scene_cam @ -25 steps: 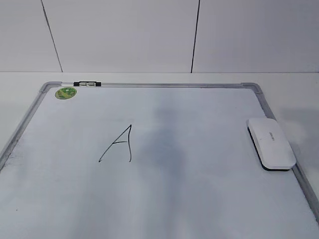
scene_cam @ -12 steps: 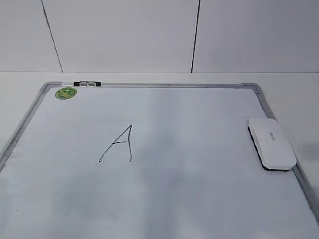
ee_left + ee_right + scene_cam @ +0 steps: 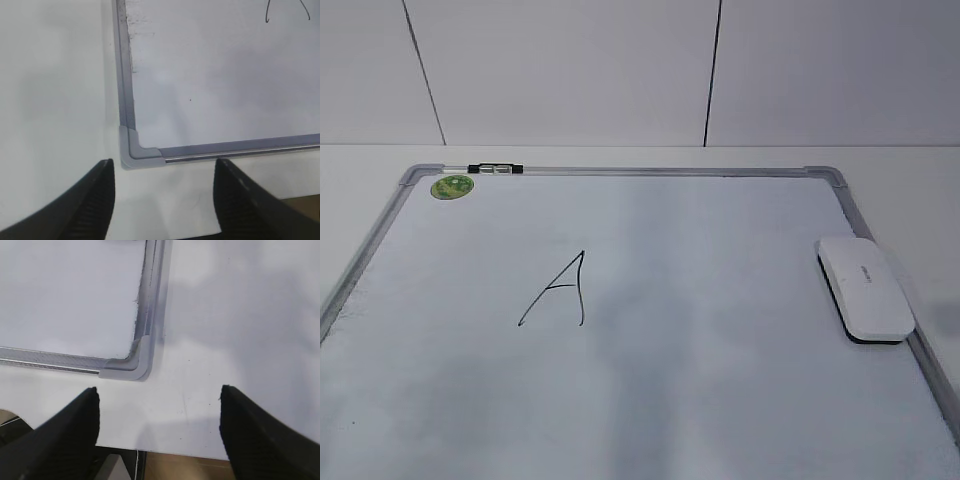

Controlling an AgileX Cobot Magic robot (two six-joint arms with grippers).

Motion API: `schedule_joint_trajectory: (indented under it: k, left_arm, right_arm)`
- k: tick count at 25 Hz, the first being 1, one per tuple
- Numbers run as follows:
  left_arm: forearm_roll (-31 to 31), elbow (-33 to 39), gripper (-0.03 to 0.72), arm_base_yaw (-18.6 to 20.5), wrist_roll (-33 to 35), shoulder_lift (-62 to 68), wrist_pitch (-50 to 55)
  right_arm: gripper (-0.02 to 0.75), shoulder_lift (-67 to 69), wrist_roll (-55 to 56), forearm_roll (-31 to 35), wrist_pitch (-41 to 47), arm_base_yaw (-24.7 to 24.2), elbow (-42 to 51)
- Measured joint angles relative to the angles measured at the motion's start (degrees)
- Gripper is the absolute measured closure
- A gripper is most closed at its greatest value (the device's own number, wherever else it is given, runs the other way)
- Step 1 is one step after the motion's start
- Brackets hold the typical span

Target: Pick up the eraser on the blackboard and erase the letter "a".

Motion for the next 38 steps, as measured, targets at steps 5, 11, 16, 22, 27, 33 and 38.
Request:
schedule_joint_trajectory:
  k: [5, 11, 16, 22, 27, 33, 38]
  left_arm:
    - [0.05, 0.00, 0.224, 0.00, -0.04, 0.00, -0.15]
    - [0.05, 0.00, 0.239, 0.00, -0.04, 0.00, -0.15]
    - [0.14, 0.00, 0.239, 0.00, -0.04, 0.00, -0.15]
    - [0.14, 0.00, 0.239, 0.00, -0.04, 0.00, -0.15]
    - [0.14, 0.00, 0.252, 0.00, -0.04, 0.00, -0.15]
    - [0.14, 0.00, 0.275, 0.00, -0.04, 0.00, -0.15]
    - [0.14, 0.00, 0.276, 0.00, -0.04, -0.43, -0.15]
  right_arm:
    - [0.145, 0.00, -0.10, -0.13, -0.34, 0.00, 0.22]
    - [0.145, 0.00, -0.10, -0.15, -0.34, 0.00, 0.22]
    - [0.145, 0.00, -0.10, -0.15, -0.40, 0.00, 0.22]
    - [0.145, 0.00, -0.10, -0.15, -0.40, 0.00, 0.22]
    - [0.145, 0.00, -0.10, -0.15, -0.40, 0.00, 0.22]
    - [0.145, 0.00, -0.10, -0.15, -0.40, 0.00, 0.22]
    - [0.145, 0.00, -0.10, -0.15, -0.40, 0.00, 0.22]
